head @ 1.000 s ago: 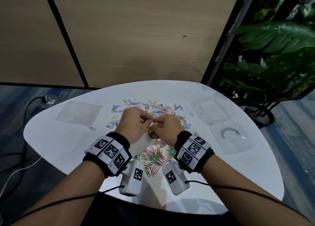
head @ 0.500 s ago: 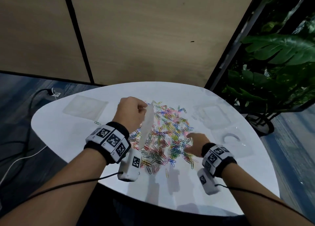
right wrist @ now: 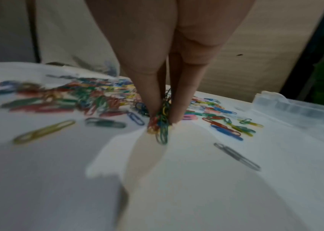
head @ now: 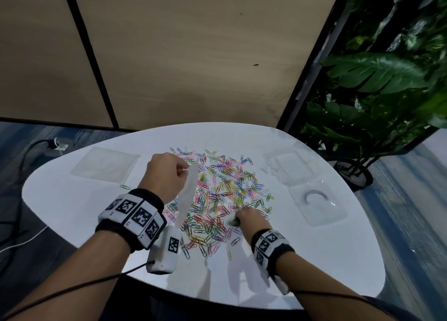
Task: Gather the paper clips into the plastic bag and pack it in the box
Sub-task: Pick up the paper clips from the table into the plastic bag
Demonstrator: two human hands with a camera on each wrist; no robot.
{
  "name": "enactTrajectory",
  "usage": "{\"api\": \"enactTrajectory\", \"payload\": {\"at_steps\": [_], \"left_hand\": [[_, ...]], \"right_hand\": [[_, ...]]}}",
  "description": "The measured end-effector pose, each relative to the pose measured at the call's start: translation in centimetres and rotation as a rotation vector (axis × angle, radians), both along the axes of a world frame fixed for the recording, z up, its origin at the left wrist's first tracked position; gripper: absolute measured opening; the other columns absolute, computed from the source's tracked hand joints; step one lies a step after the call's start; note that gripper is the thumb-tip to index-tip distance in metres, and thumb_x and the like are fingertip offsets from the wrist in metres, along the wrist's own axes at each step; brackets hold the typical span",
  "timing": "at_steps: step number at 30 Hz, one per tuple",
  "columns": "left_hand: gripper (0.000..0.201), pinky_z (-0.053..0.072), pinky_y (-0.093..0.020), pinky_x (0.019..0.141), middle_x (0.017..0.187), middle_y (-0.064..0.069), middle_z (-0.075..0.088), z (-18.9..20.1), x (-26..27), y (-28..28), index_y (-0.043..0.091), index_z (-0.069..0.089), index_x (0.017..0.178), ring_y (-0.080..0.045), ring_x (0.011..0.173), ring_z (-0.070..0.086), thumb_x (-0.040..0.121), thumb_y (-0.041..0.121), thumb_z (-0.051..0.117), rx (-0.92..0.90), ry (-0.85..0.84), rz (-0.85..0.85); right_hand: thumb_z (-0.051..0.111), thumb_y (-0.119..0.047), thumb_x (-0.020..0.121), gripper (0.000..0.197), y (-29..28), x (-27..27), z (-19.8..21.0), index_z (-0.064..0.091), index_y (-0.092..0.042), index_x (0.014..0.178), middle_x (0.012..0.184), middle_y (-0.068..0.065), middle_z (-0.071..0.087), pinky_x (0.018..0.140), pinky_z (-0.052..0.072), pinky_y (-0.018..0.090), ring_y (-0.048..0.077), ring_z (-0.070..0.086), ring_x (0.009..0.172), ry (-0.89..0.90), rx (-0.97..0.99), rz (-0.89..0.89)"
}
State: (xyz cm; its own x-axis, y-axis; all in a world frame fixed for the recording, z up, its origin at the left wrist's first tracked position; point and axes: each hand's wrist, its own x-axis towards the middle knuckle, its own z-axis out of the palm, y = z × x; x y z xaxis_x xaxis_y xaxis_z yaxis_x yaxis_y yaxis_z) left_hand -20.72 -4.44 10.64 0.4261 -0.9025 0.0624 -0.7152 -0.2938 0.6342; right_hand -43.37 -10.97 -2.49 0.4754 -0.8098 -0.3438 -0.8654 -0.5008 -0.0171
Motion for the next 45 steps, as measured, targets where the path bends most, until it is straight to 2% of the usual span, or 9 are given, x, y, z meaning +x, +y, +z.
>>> {"api": "enactTrajectory", "payload": {"at_steps": [5,10,13,23,29,32,36,41,45], "left_hand": [[0.017,0.05,-0.022,0.08,0.096,-0.005,0.08,0.5,-0.5,0.0,0.013,0.082,0.1,-0.018,0.079,0.067,0.09,0.015,0.068,0.043,-0.044,-0.038],[0.018,0.058,-0.027,0.082,0.094,-0.002,0.08,0.6,-1.3,0.0,0.016,0.083,0.096,-0.02,0.086,0.072,0.089,0.016,0.067,0.063,-0.066,-0.061],[0.016,0.058,-0.026,0.077,0.094,-0.004,0.079,0.3,-1.8,-0.3,0.014,0.082,0.096,-0.02,0.079,0.07,0.089,0.015,0.067,0.068,-0.033,-0.077],[0.012,0.063,-0.03,0.069,0.079,-0.01,0.078,0.2,-4.3,-0.6,0.009,0.08,0.093,-0.02,0.062,0.074,0.091,0.008,0.068,0.054,0.072,-0.205],[0.014,0.063,-0.031,0.074,0.081,-0.009,0.078,0.2,-4.5,-0.6,0.008,0.08,0.098,-0.017,0.064,0.076,0.092,0.008,0.068,0.048,0.103,-0.188],[0.014,0.062,-0.028,0.074,0.08,-0.008,0.077,0.4,-4.4,-0.5,0.008,0.08,0.099,-0.019,0.065,0.075,0.091,0.008,0.068,0.034,0.092,-0.171],[0.015,0.061,-0.027,0.075,0.085,-0.007,0.077,0.3,-4.4,-0.5,0.009,0.079,0.101,-0.019,0.066,0.074,0.091,0.008,0.068,0.033,0.099,-0.161],[0.014,0.064,-0.037,0.078,0.083,-0.009,0.076,0.4,-3.3,-0.6,0.009,0.081,0.095,-0.023,0.069,0.074,0.09,0.009,0.068,-0.013,0.109,-0.083],[0.015,0.061,-0.028,0.078,0.081,-0.007,0.077,0.7,-2.1,-0.4,0.01,0.082,0.094,-0.019,0.065,0.07,0.09,0.01,0.068,-0.033,0.09,-0.049]], "right_hand": [[0.075,-0.014,0.082,0.011,-2.8,-1.4,2.8,0.079,-0.019,0.091,0.089,0.003,0.076,0.079,0.059,0.023,0.015,0.07,0.077,-0.4,0.168,-0.445],[0.077,0.003,0.077,0.019,-2.7,-0.1,8.8,0.073,-0.002,0.096,0.097,0.019,0.074,0.08,0.061,0.032,0.025,0.074,0.082,-1.326,0.623,-0.74],[0.069,0.009,0.082,0.02,-0.8,2.0,12.3,0.069,0.006,0.102,0.096,0.019,0.073,0.073,0.06,0.023,0.024,0.073,0.082,-1.549,0.838,-0.688],[0.062,0.013,0.081,0.021,0.9,5.3,10.4,0.07,0.01,0.1,0.086,0.022,0.068,0.075,0.058,0.029,0.029,0.065,0.074,-1.253,0.753,-0.646],[0.063,-0.011,0.086,0.022,0.7,5.2,11.1,0.067,-0.017,0.065,0.058,-0.002,0.056,0.044,0.034,0.014,0.011,0.048,0.05,-0.728,0.185,-0.314],[0.062,-0.011,0.087,0.017,0.6,5.5,11.1,0.076,-0.014,0.096,0.09,0.004,0.07,0.063,0.041,0.017,0.017,0.06,0.076,-0.667,0.229,-0.216],[0.064,-0.016,0.089,0.017,0.8,5.1,11.9,0.079,-0.016,0.098,0.094,0.005,0.074,0.076,0.05,0.021,0.015,0.066,0.078,-0.641,0.19,-0.108],[0.063,-0.003,0.09,0.017,-2.1,2.2,12.1,0.076,-0.013,0.09,0.093,0.01,0.075,0.076,0.062,0.037,0.025,0.073,0.083,-1.093,0.41,-0.277],[0.066,-0.028,0.09,0.048,-5.6,-2.8,7.3,0.054,-0.019,0.136,0.14,0.008,0.056,0.107,0.045,0.037,0.025,0.058,0.122,-0.263,0.159,-0.265]]}}
